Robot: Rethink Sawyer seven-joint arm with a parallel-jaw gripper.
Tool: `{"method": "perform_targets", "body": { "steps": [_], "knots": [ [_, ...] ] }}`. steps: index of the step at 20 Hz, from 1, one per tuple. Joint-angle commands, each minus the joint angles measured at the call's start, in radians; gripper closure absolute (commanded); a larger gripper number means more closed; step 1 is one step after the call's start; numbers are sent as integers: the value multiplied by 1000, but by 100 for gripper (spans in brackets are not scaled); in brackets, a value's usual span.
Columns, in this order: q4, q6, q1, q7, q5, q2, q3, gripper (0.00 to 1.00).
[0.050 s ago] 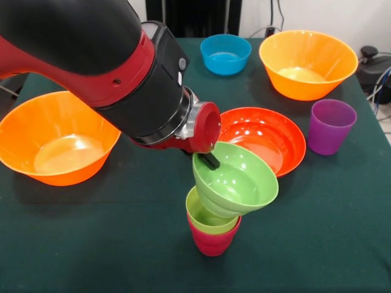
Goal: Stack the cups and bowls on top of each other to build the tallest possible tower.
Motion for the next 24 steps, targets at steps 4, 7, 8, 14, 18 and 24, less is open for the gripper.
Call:
{"method": "perform_targets", "body": {
  "steps": [4, 7, 8, 14, 18, 24],
  "knots": [
    [118, -60, -23, -199, -68, -21, -23, 100],
    [111, -57, -19, -205, -76, -15, -24, 100],
    [101, -50, -16, -208, -81, -9, -23, 100],
    [29, 27, -11, -218, -102, 27, -9, 100],
    [53, 36, -17, -203, -90, 28, -3, 100],
    [12, 80, -12, -189, -97, 66, 11, 100]
  ]
}}
